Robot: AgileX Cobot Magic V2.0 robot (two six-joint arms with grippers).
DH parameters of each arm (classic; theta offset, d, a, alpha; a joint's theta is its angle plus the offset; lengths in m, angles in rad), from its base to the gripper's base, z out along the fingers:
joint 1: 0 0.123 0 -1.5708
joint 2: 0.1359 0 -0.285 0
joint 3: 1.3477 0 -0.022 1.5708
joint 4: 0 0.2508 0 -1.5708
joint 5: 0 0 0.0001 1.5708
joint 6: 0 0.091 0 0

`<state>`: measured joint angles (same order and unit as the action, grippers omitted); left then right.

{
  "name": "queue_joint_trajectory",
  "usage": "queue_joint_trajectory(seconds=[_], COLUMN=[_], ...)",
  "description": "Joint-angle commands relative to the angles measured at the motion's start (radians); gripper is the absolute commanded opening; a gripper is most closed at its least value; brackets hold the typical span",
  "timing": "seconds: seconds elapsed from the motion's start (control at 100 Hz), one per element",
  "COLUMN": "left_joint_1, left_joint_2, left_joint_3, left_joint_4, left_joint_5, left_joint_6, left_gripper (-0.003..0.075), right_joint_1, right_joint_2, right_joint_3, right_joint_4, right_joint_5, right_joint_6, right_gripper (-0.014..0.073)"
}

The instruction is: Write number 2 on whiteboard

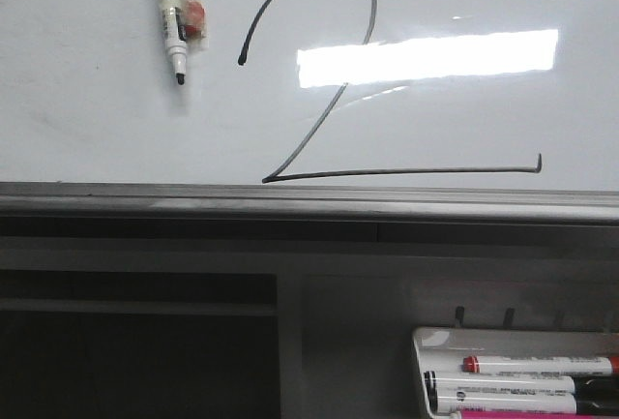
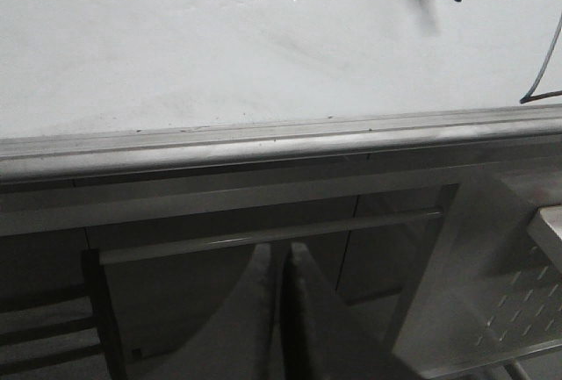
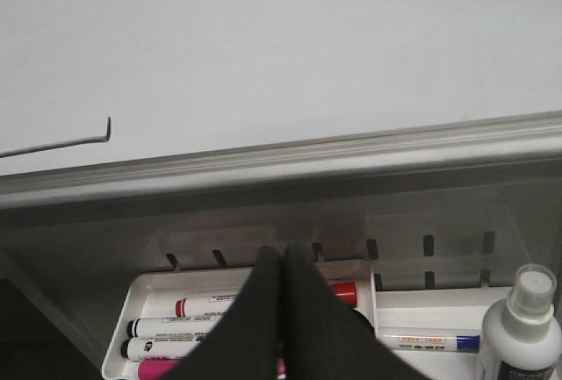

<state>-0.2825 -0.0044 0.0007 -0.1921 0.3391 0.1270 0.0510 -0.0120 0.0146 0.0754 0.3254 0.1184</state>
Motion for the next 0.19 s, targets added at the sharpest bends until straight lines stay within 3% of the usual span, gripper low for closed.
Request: queue_joint_trajectory(seconds=[0.0, 0.18], left_joint_1=[0.001, 0.001], left_joint_2=[-0.026, -0.026], left_joint_3=[0.01, 0.01], left_joint_4=[-0.015, -0.015], left_joint_5=[-0.045, -0.045], left_joint_6=[-0.008, -0.008], left_gripper=[-0.002, -0.002], right_joint_1=[-0.008, -0.008], right_joint_2=[-0.016, -0.016], right_joint_3=[0.025, 0.025], right_joint_4=[-0.024, -0.024], right_joint_5=[-0.026, -0.026], right_joint_6=[-0.001, -0.001], right_gripper=[-0.0071, -0.0071])
